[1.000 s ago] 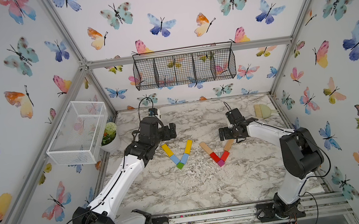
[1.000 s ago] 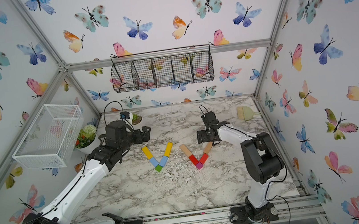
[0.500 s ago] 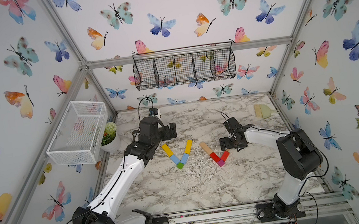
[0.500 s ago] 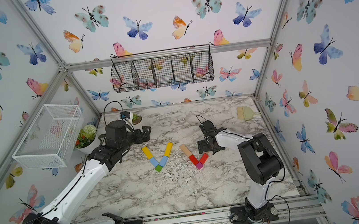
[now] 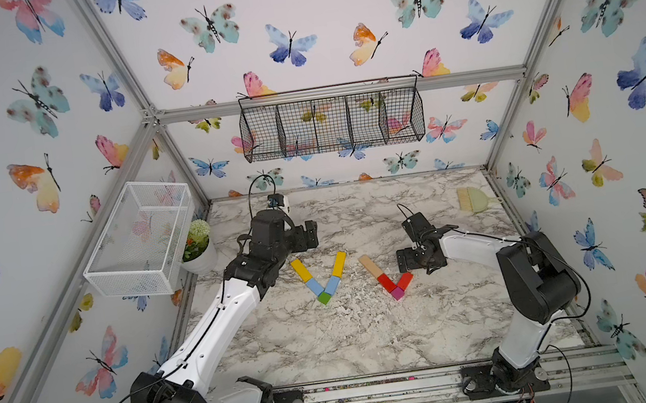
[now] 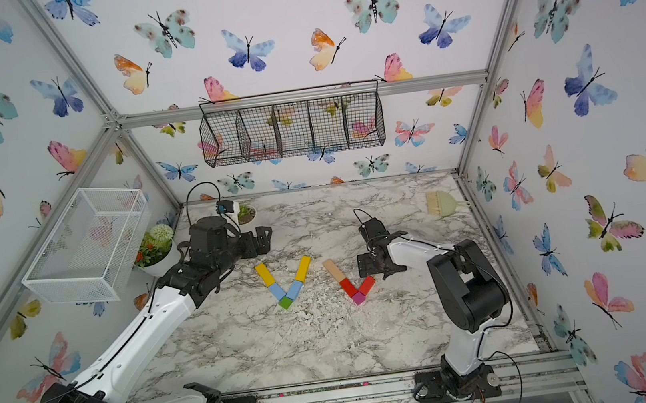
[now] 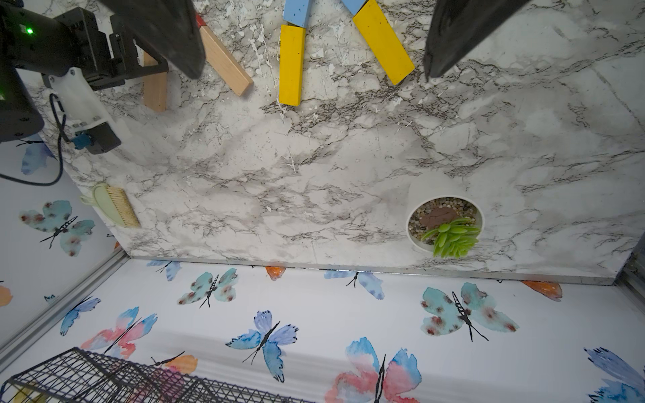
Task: Assemble the letter v with building blocks
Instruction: Assemble the building block at the center of the board, then reset both arms
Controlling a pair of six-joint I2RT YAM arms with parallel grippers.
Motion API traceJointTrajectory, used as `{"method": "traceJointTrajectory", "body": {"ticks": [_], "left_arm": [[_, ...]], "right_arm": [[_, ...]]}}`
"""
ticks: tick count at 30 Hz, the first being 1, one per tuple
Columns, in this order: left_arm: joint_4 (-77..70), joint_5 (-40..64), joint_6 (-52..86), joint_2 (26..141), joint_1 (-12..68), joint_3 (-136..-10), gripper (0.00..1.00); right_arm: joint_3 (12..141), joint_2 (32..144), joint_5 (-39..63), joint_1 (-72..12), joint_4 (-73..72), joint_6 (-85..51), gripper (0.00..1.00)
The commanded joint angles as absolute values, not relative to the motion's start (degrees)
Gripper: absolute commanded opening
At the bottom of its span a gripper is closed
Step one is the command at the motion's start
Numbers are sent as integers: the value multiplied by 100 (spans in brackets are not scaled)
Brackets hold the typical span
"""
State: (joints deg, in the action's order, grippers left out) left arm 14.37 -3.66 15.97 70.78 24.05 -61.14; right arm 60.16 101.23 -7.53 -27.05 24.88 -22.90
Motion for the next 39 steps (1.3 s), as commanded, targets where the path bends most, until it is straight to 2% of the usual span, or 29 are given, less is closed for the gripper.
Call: {"method": "traceJointTrajectory", "body": {"ticks": [1,12,24,32,39], "left_arm": [[1371,-290,1626,7075,2373,-6084,98],[1371,-307,1617,7093,2373,-6092,98],[1380,-391,1616,7093,2338,-6100,98],[941,-1010,1521,7058,2272,-5750,98],[-448,-1988,1195,6942,2229,-4618,100]], "right_arm": [[5928,10078,-888,-2733,2653,-2351,99],[5889,9996,-829,-2734,2595,-2321,99],[5669,8936,-612,-2733,2070,-2249,99],[4364,7574,-1304,-2708,588,-1938,99],[4398,7778,-2066,-2413,434,-1838,99]]}}
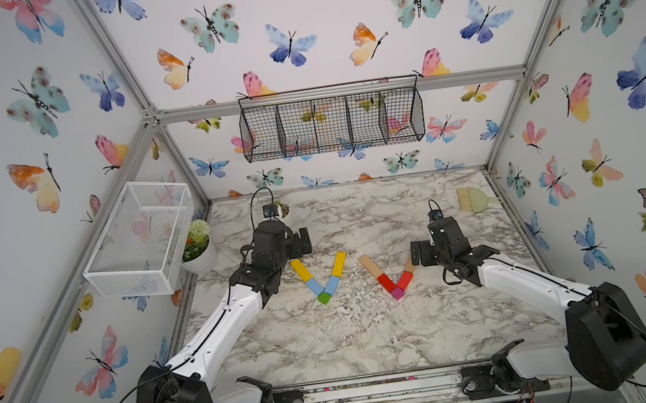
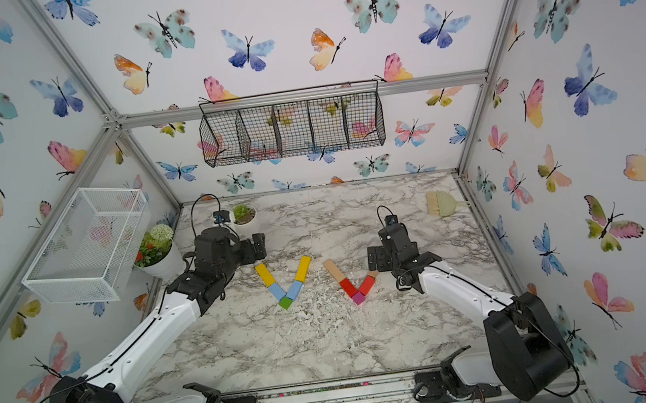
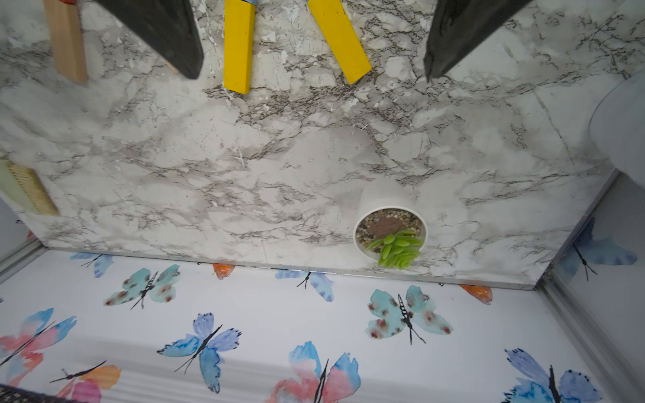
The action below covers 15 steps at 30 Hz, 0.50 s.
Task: Assemble the letter v with building blocks
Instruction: Reset both arms
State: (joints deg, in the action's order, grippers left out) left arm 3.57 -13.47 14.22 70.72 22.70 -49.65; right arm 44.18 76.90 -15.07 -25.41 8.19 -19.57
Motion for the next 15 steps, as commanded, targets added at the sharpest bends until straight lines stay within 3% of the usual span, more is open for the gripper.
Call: {"method": "traceJointTrajectory", "body": {"ticks": [1,10,15], "left_arm": [[-683,-2172,1203,6877,2232,-4445,99],[-2497,-2312,1047,6270,1649,-3056,98],[-3197,-2146,1238,6302,1315,-2517,98]], "right_arm": [[4314,7791,-2138,-2306,233,-1845,98],[3349,7603,-2567,-1276,-1666,-1574,99],[2943,7795,-3088,-1196,-2800,-1309,98]]}}
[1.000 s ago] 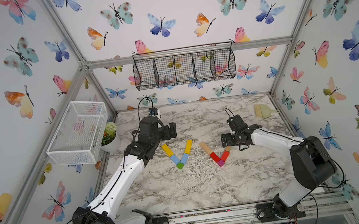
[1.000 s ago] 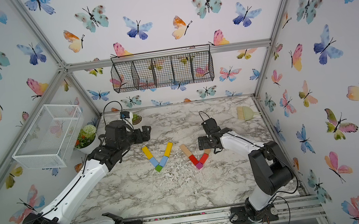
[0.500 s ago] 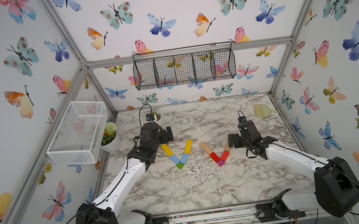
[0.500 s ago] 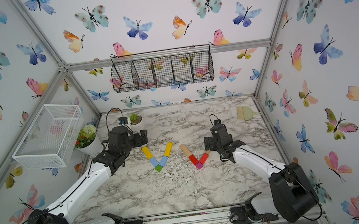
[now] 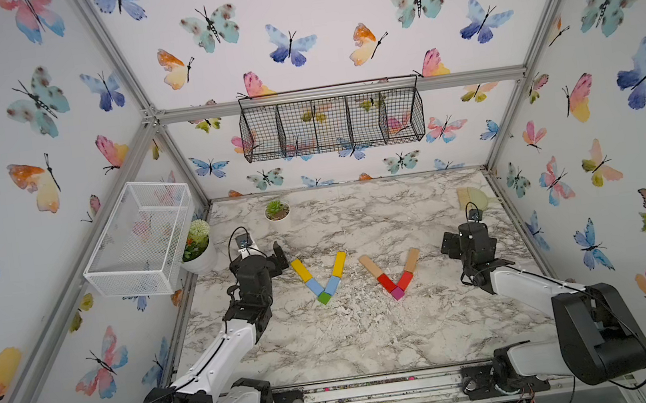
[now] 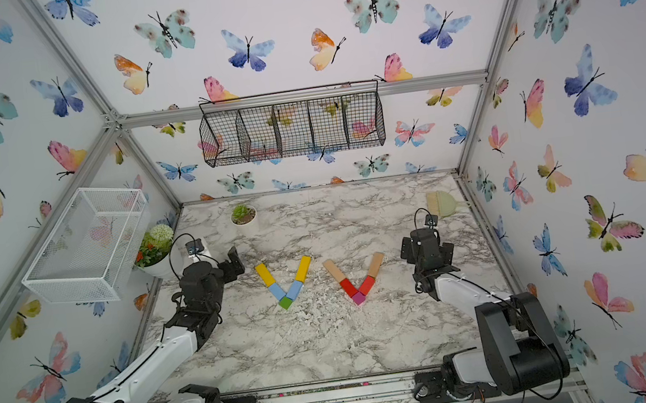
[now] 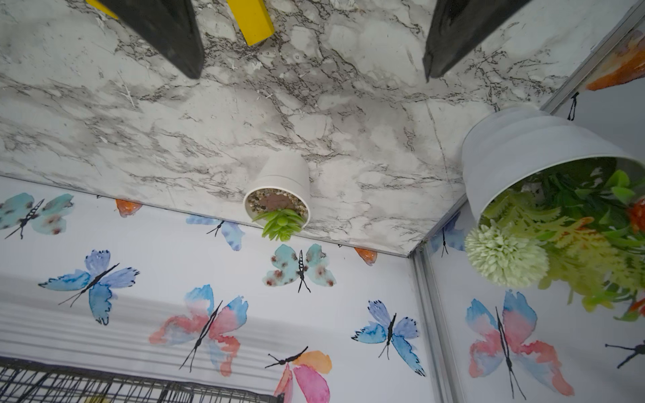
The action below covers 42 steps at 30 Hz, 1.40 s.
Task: Assemble the letter v with building blocks
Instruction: Reset both arms
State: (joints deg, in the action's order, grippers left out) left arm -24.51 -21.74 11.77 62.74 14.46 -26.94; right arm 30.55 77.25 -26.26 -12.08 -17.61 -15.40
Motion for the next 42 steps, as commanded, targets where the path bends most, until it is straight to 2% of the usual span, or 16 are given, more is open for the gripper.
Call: {"method": "traceJointTrajectory", "body": {"ticks": [1,4,10,18,22,27,31,34,36,38,42], "left_arm": [[-3255,-2166,1248,6378,1276,-2482,98],[-3449,-2365,1194,6521,1239,-2323,98],[-4394,-2225,1323,6712,1015,-1866,98],[-4258,-1950,1397,6676,501,-1850,98],[-4315,-1916,1164,6650,456,-1774,98],[-4108,-1824,889,6696,411,-1873,98],[-4102,-2408,635,6427,622,-1576,98],[-4121,-2553,342,6766,821,-1637,98],[-4802,-2508,359,7022,863,-1378,98],[-6449,-2267,-3,7205,883,-798,98],[-7585,-1783,-123,7718,806,-315,98]], "right_arm": [[2857,7884,-3175,-1198,-3131,-1152,98],[2715,8201,-3443,-1178,-3688,-960,98],[1935,8930,-3630,-1143,-6092,-499,98],[2157,9010,-2293,-927,-5655,-293,98],[2156,8991,-1940,-833,-5628,-255,98],[1992,8885,-1958,-826,-5838,-262,98],[1751,8803,-2074,-826,-6158,-264,98],[1793,8842,-2040,-826,-6132,-281,98],[1825,8850,-2022,-826,-6099,-290,98],[1845,8873,-1992,-811,-6074,-299,98],[1885,8892,-1897,-759,-6002,-324,98]]}}
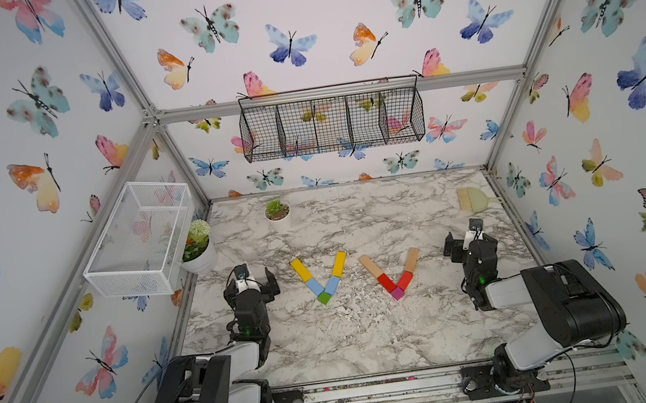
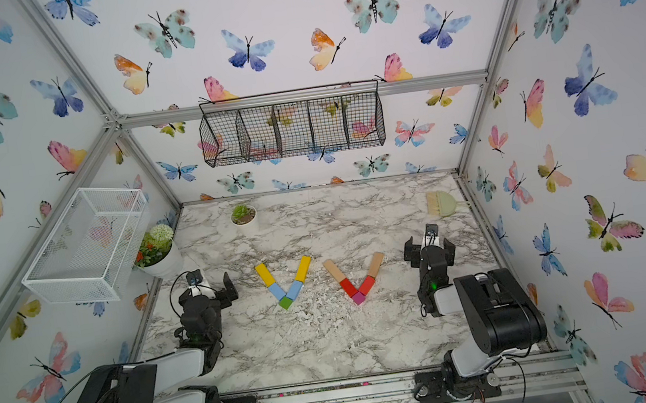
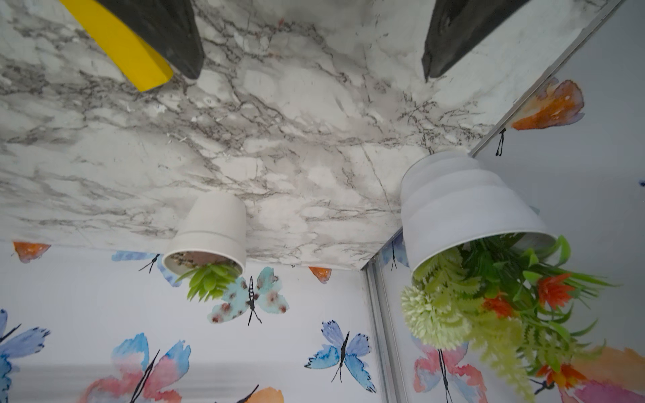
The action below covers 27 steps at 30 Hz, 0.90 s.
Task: Assemble the letter v with building blocks
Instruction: Reset both arms
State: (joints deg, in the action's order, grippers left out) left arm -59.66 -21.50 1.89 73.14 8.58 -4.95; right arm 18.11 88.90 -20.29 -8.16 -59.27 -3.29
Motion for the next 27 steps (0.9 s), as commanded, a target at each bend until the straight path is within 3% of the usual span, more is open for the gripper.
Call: {"method": "traceJointTrajectory", "body": {"ticks": [1,3,7,11,27], "left_arm": [[-8114,-1582,-281,8128,802,-283,98],[-8669,-1594,-415,8563,806,-325,98],[-6219,-908,111,8069,349,-1160,98],[-7153,-657,81,8342,184,-919,98],[-7110,-649,89,8328,175,-926,98]], "right_arm": [[1898,8902,-1873,-749,-5989,-325,98],[1920,8912,-1847,-734,-5957,-333,98],[1960,8932,-1784,-707,-5899,-334,98],[1849,8854,-1793,-704,-6020,-308,98],[2452,9126,-1387,-706,-5212,-107,98]]}}
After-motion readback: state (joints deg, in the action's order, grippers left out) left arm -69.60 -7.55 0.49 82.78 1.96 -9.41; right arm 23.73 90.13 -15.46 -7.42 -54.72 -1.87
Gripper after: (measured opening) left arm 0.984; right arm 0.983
